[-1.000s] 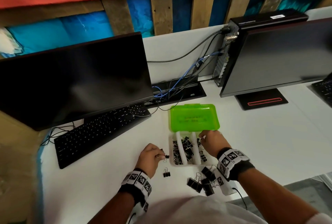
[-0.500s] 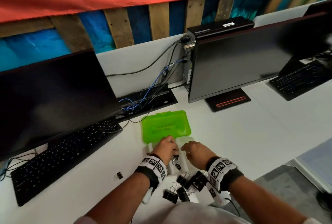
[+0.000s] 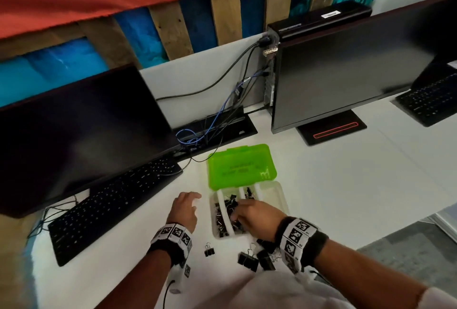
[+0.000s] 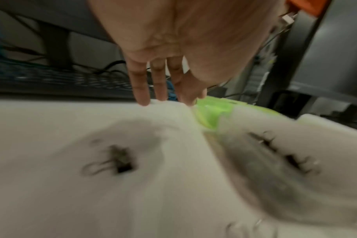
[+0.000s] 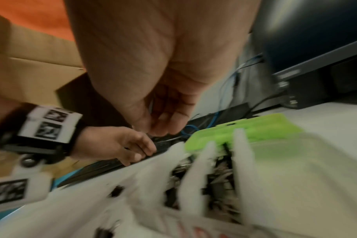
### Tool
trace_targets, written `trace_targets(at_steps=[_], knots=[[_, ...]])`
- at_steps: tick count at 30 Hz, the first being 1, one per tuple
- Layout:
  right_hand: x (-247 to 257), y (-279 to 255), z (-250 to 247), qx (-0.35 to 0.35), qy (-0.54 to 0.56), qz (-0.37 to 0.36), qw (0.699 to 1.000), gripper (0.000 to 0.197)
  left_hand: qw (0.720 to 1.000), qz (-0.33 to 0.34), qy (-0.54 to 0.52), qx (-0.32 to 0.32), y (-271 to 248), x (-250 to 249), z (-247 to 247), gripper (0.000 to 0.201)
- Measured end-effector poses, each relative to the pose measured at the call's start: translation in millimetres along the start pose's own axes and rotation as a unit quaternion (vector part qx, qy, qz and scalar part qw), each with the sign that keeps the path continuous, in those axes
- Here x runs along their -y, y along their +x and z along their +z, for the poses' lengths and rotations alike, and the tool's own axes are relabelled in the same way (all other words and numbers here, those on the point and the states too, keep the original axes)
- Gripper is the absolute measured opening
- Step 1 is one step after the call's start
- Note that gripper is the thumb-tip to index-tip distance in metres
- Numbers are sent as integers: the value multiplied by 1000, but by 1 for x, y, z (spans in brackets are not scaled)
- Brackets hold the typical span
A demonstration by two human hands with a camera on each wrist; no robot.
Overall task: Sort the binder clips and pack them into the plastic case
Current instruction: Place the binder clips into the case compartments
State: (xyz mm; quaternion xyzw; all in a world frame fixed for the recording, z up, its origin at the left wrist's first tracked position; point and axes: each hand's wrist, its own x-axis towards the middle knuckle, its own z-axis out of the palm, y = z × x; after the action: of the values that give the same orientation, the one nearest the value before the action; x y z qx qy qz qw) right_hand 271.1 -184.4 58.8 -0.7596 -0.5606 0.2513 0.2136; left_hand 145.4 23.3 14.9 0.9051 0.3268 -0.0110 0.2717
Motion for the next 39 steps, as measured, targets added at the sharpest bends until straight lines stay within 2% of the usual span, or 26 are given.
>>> trace_targets(at_steps=[3,6,9,16,19,21,24,25,28,29,30,31,32,33,35,36,37,39], knots=[[30,8,23,100,-38,-72,992,29,994,-63,60,69,-21,38,4,35],[47,18,50,198,-104,-103,969,35,994,-44,52,88,-41,51,14,36],[54,27,74,248,-173,-132,944,40,993,-45,49,94,-53,52,20,31],[66,29,96,233,-247,-116,933,32,989,-75,-35,120,-77,63,20,35],[70,34,104,204,-244,-111,942,42,987,-86,-69,115,-80,65,16,46],[66,43,113,163,-260,-92,947,49,987,-81,-60,124,-82,66,14,46],[67,58,114,156,-264,-42,951,38,991,-62,-24,113,-84,70,12,37],[68,64,115,132,-291,-43,947,40,992,-56,-14,109,-87,71,11,33],[64,71,121,158,-341,-37,926,58,994,-59,-10,90,-93,74,9,17],[63,69,122,184,-347,-24,919,54,994,-72,-13,83,-96,75,8,21],[66,65,121,240,-313,16,919,40,993,-84,-19,75,-97,78,9,30],[69,62,121,254,-298,58,918,22,993,-95,-26,69,-98,80,9,38],[72,60,119,247,-288,55,924,13,992,-105,-31,68,-98,83,8,41],[72,58,119,265,-283,38,921,19,991,-112,-31,72,-99,84,6,40],[82,54,115,283,-295,-54,911,34,990,-114,-22,82,-99,84,1,29],[85,53,112,271,-306,-103,907,33,990,-112,-21,85,-98,83,-1,25],[89,52,107,265,-296,-121,910,29,990,-111,-22,85,-97,83,-2,23],[92,53,95,265,-237,-107,928,24,991,-107,-16,78,-93,79,-5,19]])
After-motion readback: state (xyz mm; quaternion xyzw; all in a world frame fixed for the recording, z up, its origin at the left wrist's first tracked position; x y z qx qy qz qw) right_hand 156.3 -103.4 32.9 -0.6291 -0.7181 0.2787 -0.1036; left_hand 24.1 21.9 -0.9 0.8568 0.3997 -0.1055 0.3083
